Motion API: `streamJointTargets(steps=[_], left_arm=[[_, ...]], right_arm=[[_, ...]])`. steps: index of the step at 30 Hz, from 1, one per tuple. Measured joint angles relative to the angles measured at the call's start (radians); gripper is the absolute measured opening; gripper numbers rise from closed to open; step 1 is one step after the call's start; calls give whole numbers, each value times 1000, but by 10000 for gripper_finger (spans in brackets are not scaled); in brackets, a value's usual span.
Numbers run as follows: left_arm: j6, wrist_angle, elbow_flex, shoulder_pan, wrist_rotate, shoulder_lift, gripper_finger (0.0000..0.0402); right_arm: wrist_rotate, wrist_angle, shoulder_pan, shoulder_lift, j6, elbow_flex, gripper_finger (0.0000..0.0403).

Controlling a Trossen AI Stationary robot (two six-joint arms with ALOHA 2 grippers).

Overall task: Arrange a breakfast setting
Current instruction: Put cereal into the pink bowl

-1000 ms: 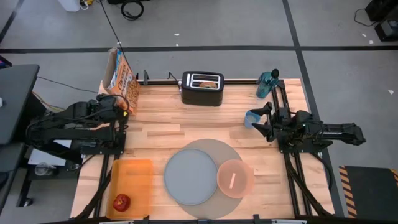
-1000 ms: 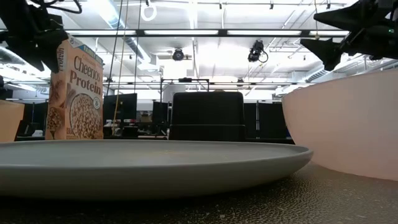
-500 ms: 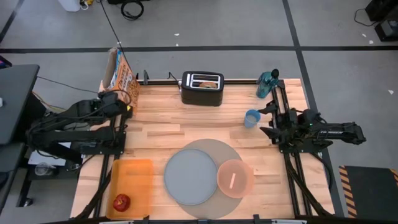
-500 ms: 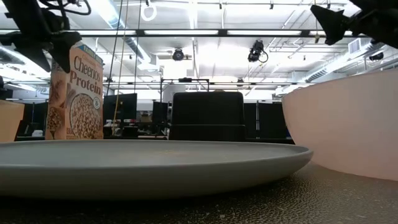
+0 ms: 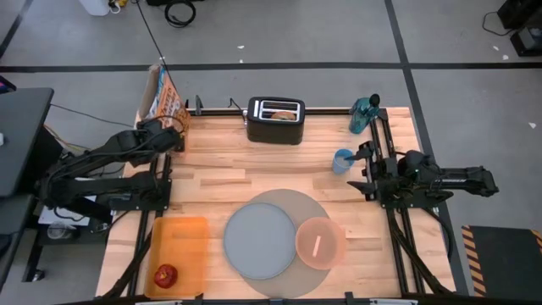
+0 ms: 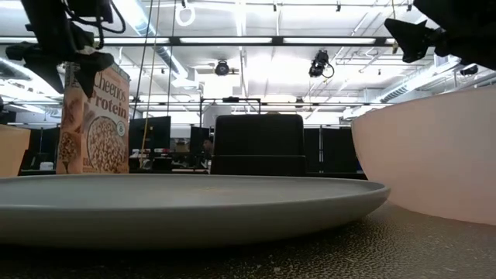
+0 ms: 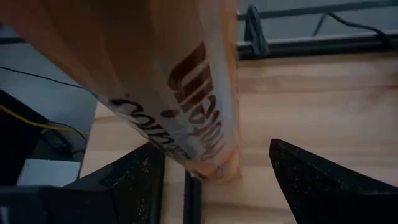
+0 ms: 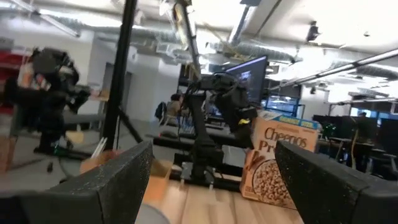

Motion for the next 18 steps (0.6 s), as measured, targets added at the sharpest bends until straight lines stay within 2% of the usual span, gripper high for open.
streamJointTargets(steps=[6,18], left_arm=[[-4,14,0,24,-32,59,300],[7,-6,0,46,-45,81,299]], right_arm=[[-62,-10,0,2,-36,0,346],[-64,-13,0,2,-81,0,346]])
